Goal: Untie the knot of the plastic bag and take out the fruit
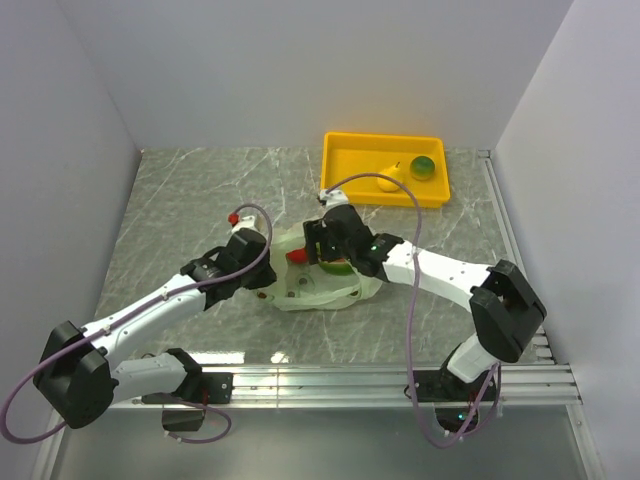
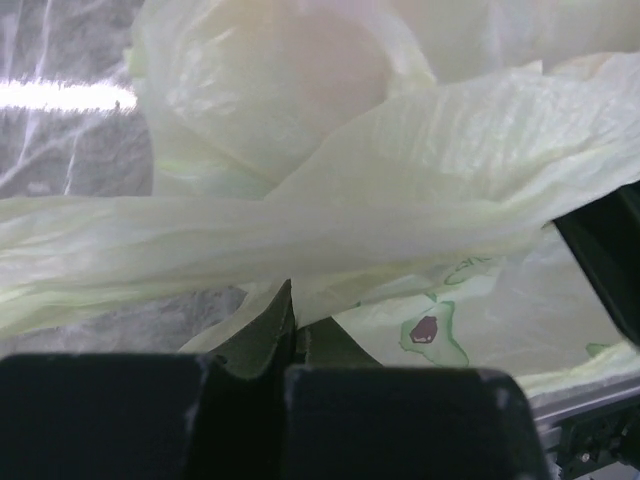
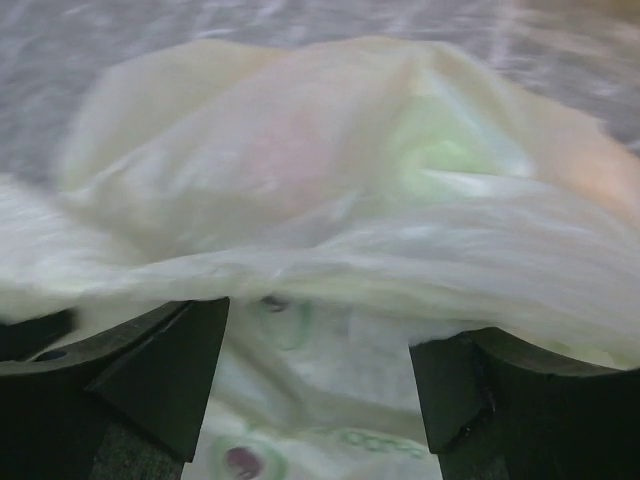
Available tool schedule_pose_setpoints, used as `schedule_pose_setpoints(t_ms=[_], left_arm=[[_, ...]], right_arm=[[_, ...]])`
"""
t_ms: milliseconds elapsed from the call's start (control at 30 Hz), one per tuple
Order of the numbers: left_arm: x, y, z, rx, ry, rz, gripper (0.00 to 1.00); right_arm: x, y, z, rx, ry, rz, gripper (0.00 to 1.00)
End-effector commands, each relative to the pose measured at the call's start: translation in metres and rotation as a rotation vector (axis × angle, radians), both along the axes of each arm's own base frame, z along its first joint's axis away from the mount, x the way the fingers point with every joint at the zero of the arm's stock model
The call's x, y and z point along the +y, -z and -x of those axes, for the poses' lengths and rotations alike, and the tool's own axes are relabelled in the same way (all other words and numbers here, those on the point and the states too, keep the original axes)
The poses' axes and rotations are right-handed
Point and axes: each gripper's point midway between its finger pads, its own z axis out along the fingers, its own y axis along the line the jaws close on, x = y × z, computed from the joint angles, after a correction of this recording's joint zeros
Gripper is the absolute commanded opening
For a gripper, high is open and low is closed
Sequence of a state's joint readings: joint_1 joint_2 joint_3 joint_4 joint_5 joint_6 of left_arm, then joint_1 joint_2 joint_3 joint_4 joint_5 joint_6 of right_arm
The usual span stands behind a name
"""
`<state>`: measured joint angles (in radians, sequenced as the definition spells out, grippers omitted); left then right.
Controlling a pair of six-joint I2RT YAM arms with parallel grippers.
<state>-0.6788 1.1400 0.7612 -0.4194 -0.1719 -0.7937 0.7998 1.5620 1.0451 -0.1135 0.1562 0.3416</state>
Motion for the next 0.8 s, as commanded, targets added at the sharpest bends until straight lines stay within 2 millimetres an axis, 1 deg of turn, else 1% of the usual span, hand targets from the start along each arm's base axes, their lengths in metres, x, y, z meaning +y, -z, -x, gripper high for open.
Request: schedule_pose_setpoints(t_ms=[0,33,100,133,200,233,300,333,367,433,500,533,600,633,667,700,733,767], left_arm=[[0.002,-0.006,-0.004,-0.041,-0.072,0.054,0.01],[0.003,-0.004,-0.003,-0.035,-0.091,0.066,0.01],[0.002,-0.008,-0.004,-0.05,-0.105,0.1,0.01],[0.001,-0.007,-0.003,-0.046,-0.114,0.115,0.01],[-0.002,-0.009,-0.003,-0.044,-0.117,0.14,0.01],[-0.004,-0.009,-0.003,-0.04,-0.121,0.154,0.01],[-0.007,-0.011,-0.001,-0.032,-0.113,0.173,0.01],[-0.009,-0.013,-0.001,-0.032,-0.111,0.181,0.01],[-0.01,-0.014,0.0,-0.03,-0.109,0.184,0.01],[-0.011,-0.019,-0.002,-0.039,-0.111,0.191,0.01],[-0.013,-0.022,-0.002,-0.04,-0.103,0.195,0.01],[-0.013,-0.021,-0.001,-0.035,-0.097,0.187,0.01],[-0.013,-0.019,-0.001,-0.026,-0.09,0.173,0.01],[-0.013,-0.02,0.0,-0.027,-0.081,0.17,0.0],[-0.014,-0.019,0.0,-0.025,-0.073,0.17,0.01],[-0.015,-0.019,0.0,-0.026,-0.061,0.165,0.0],[-0.016,-0.019,0.001,-0.02,-0.051,0.162,0.0],[-0.016,-0.016,0.002,-0.009,-0.048,0.151,0.01]], right_arm=[[0.039,-0.013,0.013,0.001,-0.104,-0.135,0.77],[0.043,-0.003,0.014,0.027,-0.101,-0.138,0.77],[0.053,-0.003,0.011,0.037,-0.063,-0.205,0.77],[0.054,0.004,0.008,0.046,-0.034,-0.207,0.78],[0.053,0.01,-0.001,0.053,0.061,-0.235,0.79],[0.053,0.021,-0.004,0.069,0.095,-0.231,0.81],[0.054,0.026,-0.012,0.087,0.173,-0.256,0.84],[0.053,0.037,-0.015,0.109,0.2,-0.243,0.85],[0.058,0.033,-0.019,0.123,0.23,-0.269,0.85],[0.056,0.042,-0.025,0.132,0.287,-0.261,0.87],[0.058,0.041,-0.029,0.13,0.319,-0.29,0.88],[0.058,0.041,-0.032,0.124,0.334,-0.294,0.89],[0.064,0.037,-0.037,0.12,0.34,-0.328,0.89],[0.066,0.04,-0.039,0.125,0.343,-0.328,0.9],[0.071,0.036,-0.043,0.124,0.351,-0.349,0.9],[0.072,0.037,-0.044,0.127,0.361,-0.352,0.9],[0.072,0.044,-0.046,0.138,0.375,-0.348,0.9],[0.075,0.042,-0.049,0.141,0.396,-0.366,0.9]])
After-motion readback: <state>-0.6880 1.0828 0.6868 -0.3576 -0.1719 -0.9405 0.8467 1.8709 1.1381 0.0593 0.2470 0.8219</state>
